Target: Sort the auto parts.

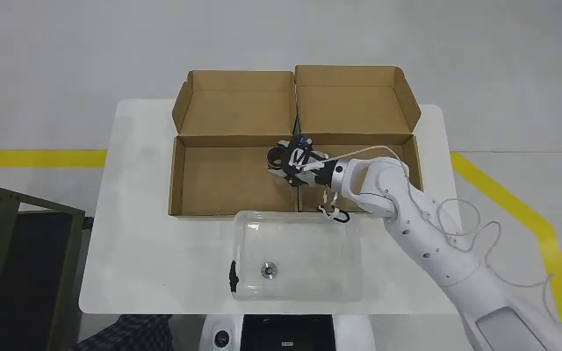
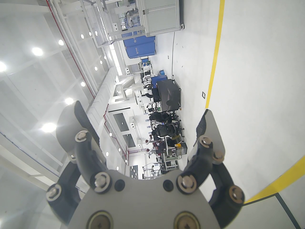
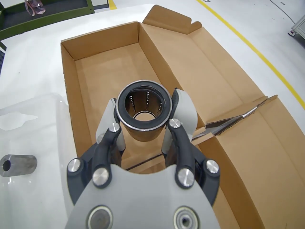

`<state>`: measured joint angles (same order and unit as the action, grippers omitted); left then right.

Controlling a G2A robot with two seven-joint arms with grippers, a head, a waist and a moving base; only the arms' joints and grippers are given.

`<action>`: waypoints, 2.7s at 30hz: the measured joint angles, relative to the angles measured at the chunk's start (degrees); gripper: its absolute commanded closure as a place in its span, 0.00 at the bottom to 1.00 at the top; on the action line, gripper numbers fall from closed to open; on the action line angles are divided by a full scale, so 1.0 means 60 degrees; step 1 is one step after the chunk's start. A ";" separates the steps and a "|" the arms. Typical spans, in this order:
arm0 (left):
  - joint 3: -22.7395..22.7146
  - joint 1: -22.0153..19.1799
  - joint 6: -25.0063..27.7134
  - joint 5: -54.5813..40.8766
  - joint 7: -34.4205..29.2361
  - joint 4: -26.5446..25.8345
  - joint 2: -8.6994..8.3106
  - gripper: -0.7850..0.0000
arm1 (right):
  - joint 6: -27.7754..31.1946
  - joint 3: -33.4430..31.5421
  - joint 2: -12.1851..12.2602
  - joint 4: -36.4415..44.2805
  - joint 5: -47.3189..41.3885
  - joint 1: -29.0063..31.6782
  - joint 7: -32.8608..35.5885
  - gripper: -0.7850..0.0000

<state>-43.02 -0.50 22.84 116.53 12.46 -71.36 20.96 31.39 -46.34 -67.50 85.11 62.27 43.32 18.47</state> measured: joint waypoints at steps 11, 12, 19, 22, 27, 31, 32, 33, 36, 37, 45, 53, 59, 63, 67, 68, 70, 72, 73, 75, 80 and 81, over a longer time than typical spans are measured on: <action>0.0000 0.0000 0.0000 0.0000 0.0000 0.0000 0.0000 0.00 | -0.0372 0.0765 -0.0496 -0.1302 0.0157 -0.0757 -0.0084 1.00; 0.0000 0.0000 0.0000 0.0000 0.0000 0.0000 0.0000 0.00 | -0.0397 0.0827 -0.0544 -0.1422 0.0181 -0.0808 -0.0121 1.00; 0.0000 0.0000 0.0000 0.0000 0.0000 0.0000 0.0000 0.00 | -0.0500 0.1088 -0.0779 -0.1912 0.0342 -0.1040 -0.0149 1.00; 0.0000 0.0000 0.0000 0.0000 0.0000 0.0000 0.0000 0.00 | -0.0571 0.1204 -0.0887 -0.2117 0.0348 -0.1127 0.0002 1.00; 0.0000 0.0000 0.0000 0.0000 0.0000 0.0000 0.0000 0.00 | -0.0627 0.1374 -0.1061 -0.2396 0.0400 -0.1231 0.0001 0.91; 0.0000 0.0000 0.0000 0.0000 0.0000 0.0000 0.0000 0.00 | -0.0642 0.1445 -0.1173 -0.2623 0.0445 -0.1314 0.0027 0.67; 0.0000 0.0000 0.0000 0.0000 0.0000 0.0000 0.0000 0.00 | -0.0643 0.1456 -0.1196 -0.2671 0.0456 -0.1331 0.0040 0.67; 0.0000 0.0000 0.0000 0.0000 0.0000 0.0000 0.0000 0.00 | -0.0643 0.1467 -0.1225 -0.2736 0.0476 -0.1353 0.0053 0.67; 0.0000 0.0000 0.0000 0.0000 0.0000 0.0000 0.0000 0.00 | -0.0618 0.1483 -0.1289 -0.2889 0.0528 -0.1399 0.0085 0.65; 0.0000 0.0000 0.0000 0.0000 0.0000 0.0000 0.0000 0.00 | -0.0601 0.1486 -0.1306 -0.2922 0.0534 -0.1405 0.0094 0.64; 0.0000 0.0000 0.0000 0.0000 0.0000 0.0000 0.0000 0.00 | -0.0485 0.1414 -0.1409 -0.3047 0.0638 -0.1418 0.0157 0.15; 0.0000 0.0000 0.0000 0.0000 0.0000 0.0000 0.0000 0.00 | -0.0446 0.1131 -0.1368 -0.2501 0.0941 -0.1264 0.0348 0.08; 0.0000 0.0000 0.0000 0.0000 0.0000 0.0000 0.0000 0.00 | -0.0275 0.0699 -0.1228 -0.1484 0.1185 -0.0999 0.0529 0.09; 0.0000 0.0000 0.0000 0.0000 0.0000 0.0000 0.0000 0.00 | -0.0110 0.0333 -0.1088 -0.0607 0.1320 -0.0655 0.0835 0.08; 0.0000 0.0000 0.0000 0.0000 0.0000 0.0000 0.0000 0.00 | 0.0055 -0.0022 -0.0925 0.0329 0.1410 -0.0081 0.1088 0.09; 0.0000 0.0000 0.0000 0.0000 0.0000 0.0000 0.0000 0.00 | 0.0108 -0.0098 -0.0886 0.0542 0.1423 0.0084 0.1120 0.09; 0.0000 0.0000 0.0000 0.0000 0.0000 0.0000 0.0000 0.00 | 0.0248 -0.0256 -0.0793 0.1020 0.1514 0.0478 0.1192 0.09; 0.0000 0.0000 0.0000 0.0000 0.0000 0.0000 0.0000 0.00 | 0.0405 -0.0378 -0.0706 0.1479 0.1641 0.0874 0.1227 0.09; 0.0000 0.0000 0.0000 0.0000 0.0000 0.0000 0.0000 0.00 | 0.0475 -0.0423 -0.0671 0.1672 0.1704 0.1041 0.1235 0.08; 0.0000 0.0000 0.0000 0.0000 0.0000 0.0000 0.0000 0.00 | 0.0630 -0.0529 -0.0587 0.2119 0.1876 0.1429 0.1230 0.08; 0.0000 0.0000 0.0000 0.0000 0.0000 0.0000 0.0000 0.00 | 0.0986 -0.0842 -0.0387 0.3149 0.2194 0.2381 0.1010 0.08; 0.0000 0.0000 0.0000 0.0000 0.0000 0.0000 0.0000 0.00 | 0.1087 -0.0933 -0.0334 0.3401 0.2287 0.2628 0.0940 0.08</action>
<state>-43.02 -0.50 22.84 116.53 12.46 -71.36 20.96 37.92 -51.94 -69.50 105.51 75.99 59.09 24.11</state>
